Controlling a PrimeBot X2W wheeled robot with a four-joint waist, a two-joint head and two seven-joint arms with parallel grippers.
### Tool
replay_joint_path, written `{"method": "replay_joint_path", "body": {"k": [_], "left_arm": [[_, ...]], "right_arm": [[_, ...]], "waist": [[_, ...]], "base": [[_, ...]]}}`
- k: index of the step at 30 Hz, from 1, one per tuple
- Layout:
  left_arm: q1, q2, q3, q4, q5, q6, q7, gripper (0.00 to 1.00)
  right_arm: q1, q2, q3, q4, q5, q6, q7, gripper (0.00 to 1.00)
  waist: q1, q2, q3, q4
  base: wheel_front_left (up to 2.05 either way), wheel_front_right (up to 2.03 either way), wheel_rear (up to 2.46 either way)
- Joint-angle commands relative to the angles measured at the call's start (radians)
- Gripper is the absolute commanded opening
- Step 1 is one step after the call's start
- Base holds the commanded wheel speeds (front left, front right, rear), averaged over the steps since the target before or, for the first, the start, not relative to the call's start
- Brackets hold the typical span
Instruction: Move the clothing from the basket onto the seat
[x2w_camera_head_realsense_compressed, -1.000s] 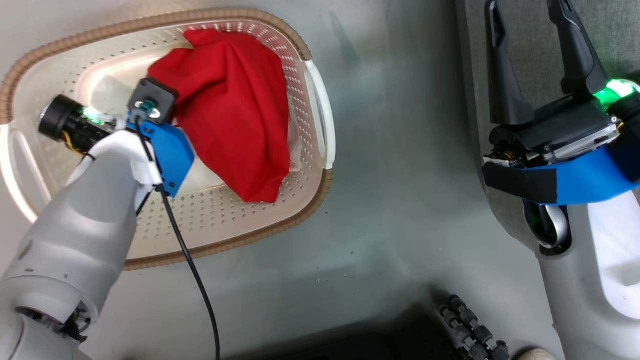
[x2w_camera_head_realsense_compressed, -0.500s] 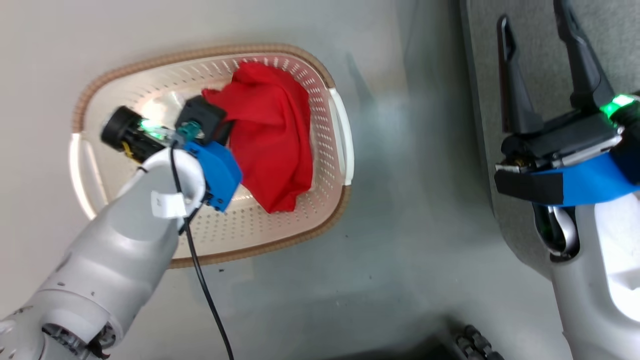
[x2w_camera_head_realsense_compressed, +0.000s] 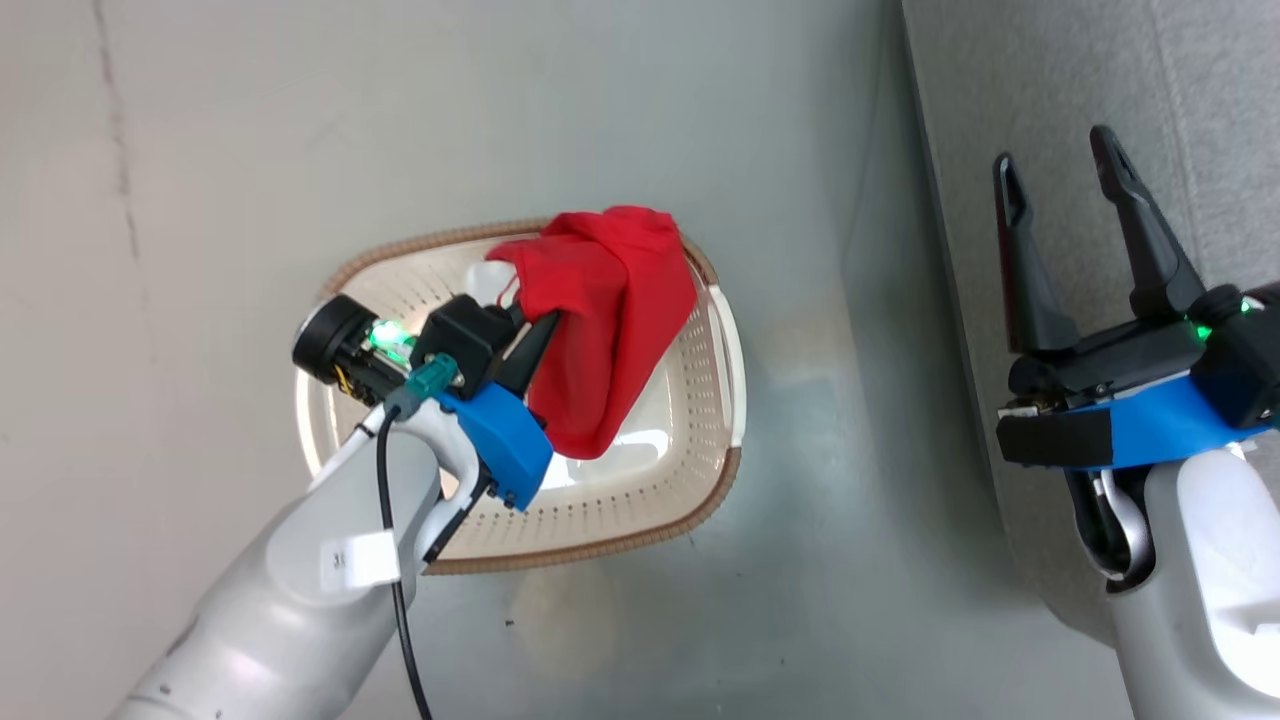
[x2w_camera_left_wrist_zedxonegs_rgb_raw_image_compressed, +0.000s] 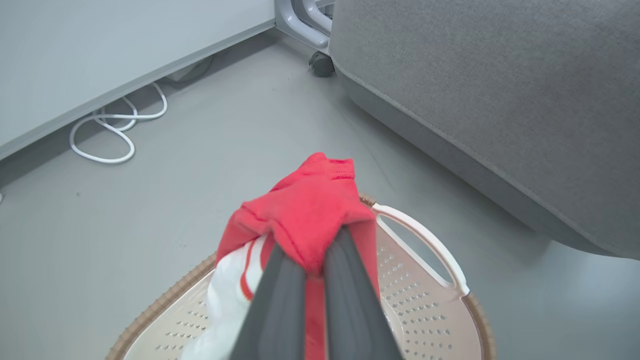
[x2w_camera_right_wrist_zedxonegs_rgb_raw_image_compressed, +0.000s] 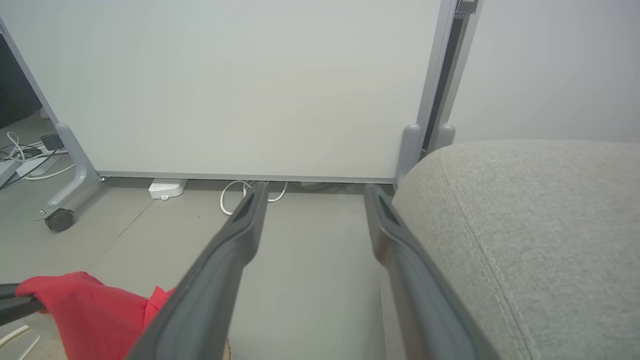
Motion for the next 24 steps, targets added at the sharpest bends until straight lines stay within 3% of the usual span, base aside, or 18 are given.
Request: {"method": "replay_joint_path", "body": {"k": [1,13,24], "left_arm": [[0.034,0.0,0.031,-0.035,0.026,0.006,-0.005,0.0],[0.169,-0.048,0.201,-0.223,0.156,0.0,-0.005,0.0],[0.13,-0.109,0.233,-0.279,0.214,-0.013,-0.005,0.0]], "right_arm": [[0.021,-0.003,-0.003,0.005,0.004,0.0,-0.001,1.0],[0.121,0.014,0.004,0.049,0.013,0.0,-0.001,1.0],[0.201,0.029,0.007,0.077,0.021,0.0,-0.001,1.0]], "waist": [[0.0001,-0.0001,-0.08,0.029],[0.0001,-0.0001,-0.304,0.062],[0.0001,-0.0001,-0.464,0.069]], "base": [[0.0,0.0,0.0],[0.0,0.0,0.0],[0.0,0.0,0.0]]}}
